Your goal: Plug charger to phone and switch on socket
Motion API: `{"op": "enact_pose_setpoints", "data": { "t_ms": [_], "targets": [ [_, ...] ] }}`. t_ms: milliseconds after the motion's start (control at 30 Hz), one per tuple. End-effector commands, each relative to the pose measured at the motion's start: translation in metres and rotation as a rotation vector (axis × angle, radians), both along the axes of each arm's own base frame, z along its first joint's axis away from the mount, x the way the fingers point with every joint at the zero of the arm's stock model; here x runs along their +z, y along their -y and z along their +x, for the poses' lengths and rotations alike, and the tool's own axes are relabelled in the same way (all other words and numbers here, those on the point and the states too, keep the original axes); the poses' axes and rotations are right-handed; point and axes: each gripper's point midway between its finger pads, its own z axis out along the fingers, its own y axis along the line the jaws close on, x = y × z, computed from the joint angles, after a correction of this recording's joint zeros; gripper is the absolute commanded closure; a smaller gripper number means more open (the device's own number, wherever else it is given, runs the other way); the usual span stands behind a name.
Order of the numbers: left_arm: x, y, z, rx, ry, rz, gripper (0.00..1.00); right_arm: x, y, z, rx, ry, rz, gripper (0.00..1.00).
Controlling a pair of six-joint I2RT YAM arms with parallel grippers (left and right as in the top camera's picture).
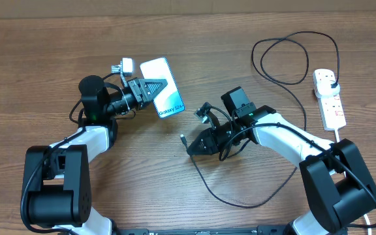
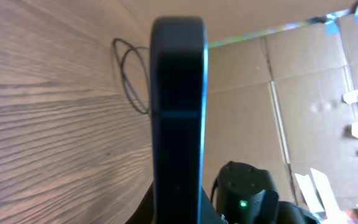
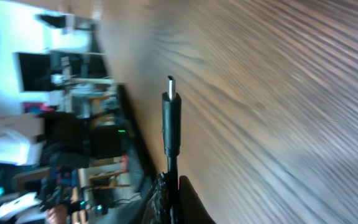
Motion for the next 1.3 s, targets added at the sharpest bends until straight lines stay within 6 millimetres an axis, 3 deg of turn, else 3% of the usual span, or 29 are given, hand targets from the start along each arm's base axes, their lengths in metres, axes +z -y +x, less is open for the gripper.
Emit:
{"op": "enact_pose_setpoints", "data": {
  "t_ms": [0,400,833,1267],
  "targets": [
    [0.019,0.002,-0.002,-0.029,-0.001,-0.042,0.96,0.048,-0.014,-0.003,0.077,0.037,0.218,0.96],
    [0.018,0.000,0.001,-0.008,-0.030,-0.055,0.96,0.062,-0.020,0.021,0.020,0.068,0.269,0.96],
    [0.020,0.007,-0.011,-0.089,-0.014,-0.056,0.96,0.073,-0.023,0.024,0.024,0.064,0.314,0.96],
    [0.027,0.010,-0.018,-0.137,0.030,-0.056,0.96,0.071,-0.022,0.023,0.025,0.063,0.315,0.96]
  ]
}}
